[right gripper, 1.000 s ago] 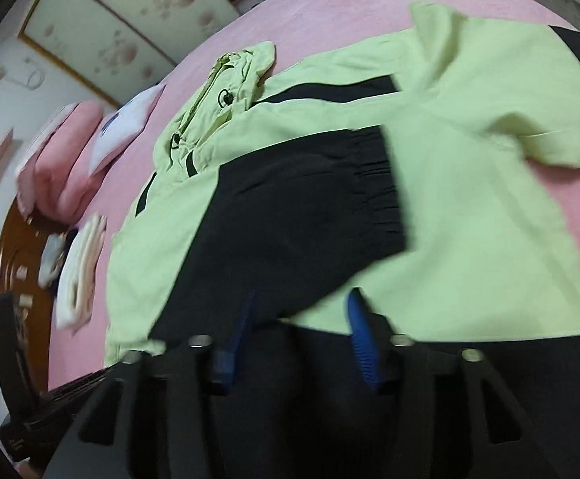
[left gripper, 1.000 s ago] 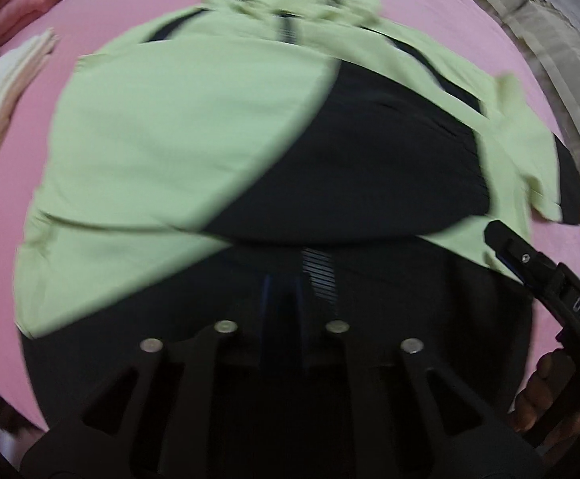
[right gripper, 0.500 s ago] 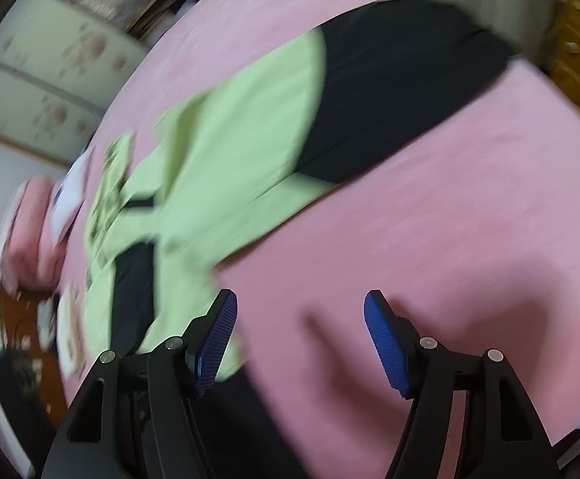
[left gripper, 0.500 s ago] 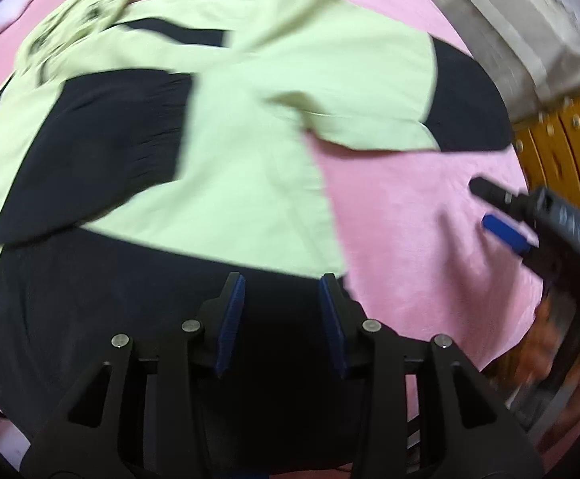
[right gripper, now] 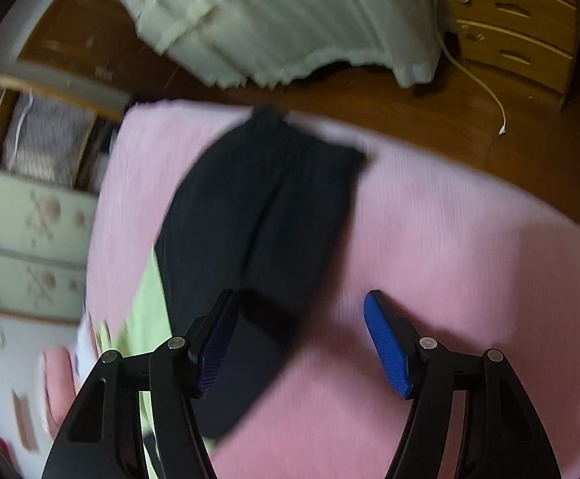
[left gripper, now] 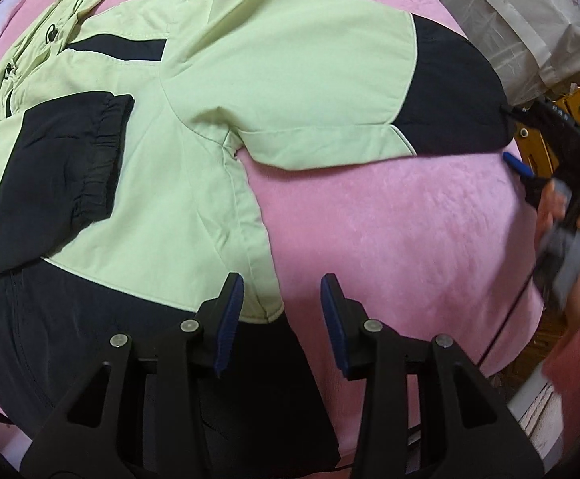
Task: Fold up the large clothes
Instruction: 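Grasp the black cuff with the right gripper and lift it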
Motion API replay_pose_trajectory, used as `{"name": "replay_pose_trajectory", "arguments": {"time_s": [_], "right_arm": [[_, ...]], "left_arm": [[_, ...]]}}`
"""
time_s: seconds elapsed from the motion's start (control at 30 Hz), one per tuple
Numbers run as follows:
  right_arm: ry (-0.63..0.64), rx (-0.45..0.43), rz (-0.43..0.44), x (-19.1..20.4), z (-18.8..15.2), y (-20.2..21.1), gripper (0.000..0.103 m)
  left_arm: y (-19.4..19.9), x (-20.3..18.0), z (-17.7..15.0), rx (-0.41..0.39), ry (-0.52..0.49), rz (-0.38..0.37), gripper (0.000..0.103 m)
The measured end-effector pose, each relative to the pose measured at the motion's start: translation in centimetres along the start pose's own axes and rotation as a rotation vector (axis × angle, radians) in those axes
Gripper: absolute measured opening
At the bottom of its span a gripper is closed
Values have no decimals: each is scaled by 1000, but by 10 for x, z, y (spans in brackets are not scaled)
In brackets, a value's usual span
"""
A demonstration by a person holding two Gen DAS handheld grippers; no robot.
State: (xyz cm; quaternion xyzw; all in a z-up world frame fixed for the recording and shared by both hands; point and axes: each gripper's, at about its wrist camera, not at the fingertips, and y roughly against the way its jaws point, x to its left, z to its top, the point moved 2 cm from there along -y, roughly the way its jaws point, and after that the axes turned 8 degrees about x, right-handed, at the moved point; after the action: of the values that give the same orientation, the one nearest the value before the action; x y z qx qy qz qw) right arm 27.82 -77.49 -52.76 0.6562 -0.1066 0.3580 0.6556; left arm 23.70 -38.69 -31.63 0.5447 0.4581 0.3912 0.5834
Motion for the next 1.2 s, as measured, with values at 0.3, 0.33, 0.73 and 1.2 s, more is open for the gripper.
{"name": "replay_pose_trajectory", "arguments": {"time_s": [0.3, 0.33, 0.73, 1.2], "right_arm": [[1, -103, 31, -1, 59, 14, 10], [21, -125, 13, 11, 57, 15, 8], [479, -454, 33, 221, -8, 132, 7], [952, -295, 228, 408, -190, 49, 7]], "left_arm": [[12, 24, -3, -21, 41, -37, 37], [10, 35, -5, -27, 45, -41, 37], [35, 156, -15, -137, 202, -29, 37], [87, 372, -49, -223, 369, 37, 37]]}}
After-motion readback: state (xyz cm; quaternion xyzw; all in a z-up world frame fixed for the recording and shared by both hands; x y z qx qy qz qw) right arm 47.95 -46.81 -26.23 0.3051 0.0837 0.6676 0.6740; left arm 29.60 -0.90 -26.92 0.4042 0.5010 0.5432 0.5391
